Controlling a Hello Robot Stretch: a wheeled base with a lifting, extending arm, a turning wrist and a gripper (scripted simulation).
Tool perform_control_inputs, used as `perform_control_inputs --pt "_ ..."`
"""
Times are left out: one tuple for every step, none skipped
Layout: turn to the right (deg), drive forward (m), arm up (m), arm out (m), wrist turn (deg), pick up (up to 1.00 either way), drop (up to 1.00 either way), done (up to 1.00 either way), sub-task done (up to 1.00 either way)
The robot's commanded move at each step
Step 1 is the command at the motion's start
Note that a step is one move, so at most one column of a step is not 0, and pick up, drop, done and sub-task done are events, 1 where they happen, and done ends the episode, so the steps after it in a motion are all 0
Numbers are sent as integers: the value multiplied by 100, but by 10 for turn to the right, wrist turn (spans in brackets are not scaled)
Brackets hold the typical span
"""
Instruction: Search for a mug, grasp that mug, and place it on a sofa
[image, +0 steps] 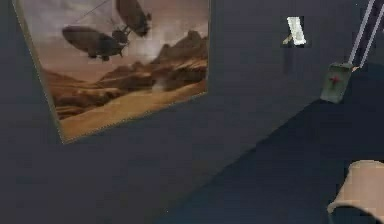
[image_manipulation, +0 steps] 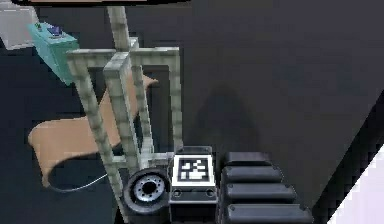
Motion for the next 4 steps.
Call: perform_control_inputs --pt "0 60 0 0 0 0 0 0 0" --pt "450 0 0 0 0 0 0 0 0" --pt "0 100 0 0 0 0 0 0 0" --pt "30 0 0 0 0 0 0 0 0"
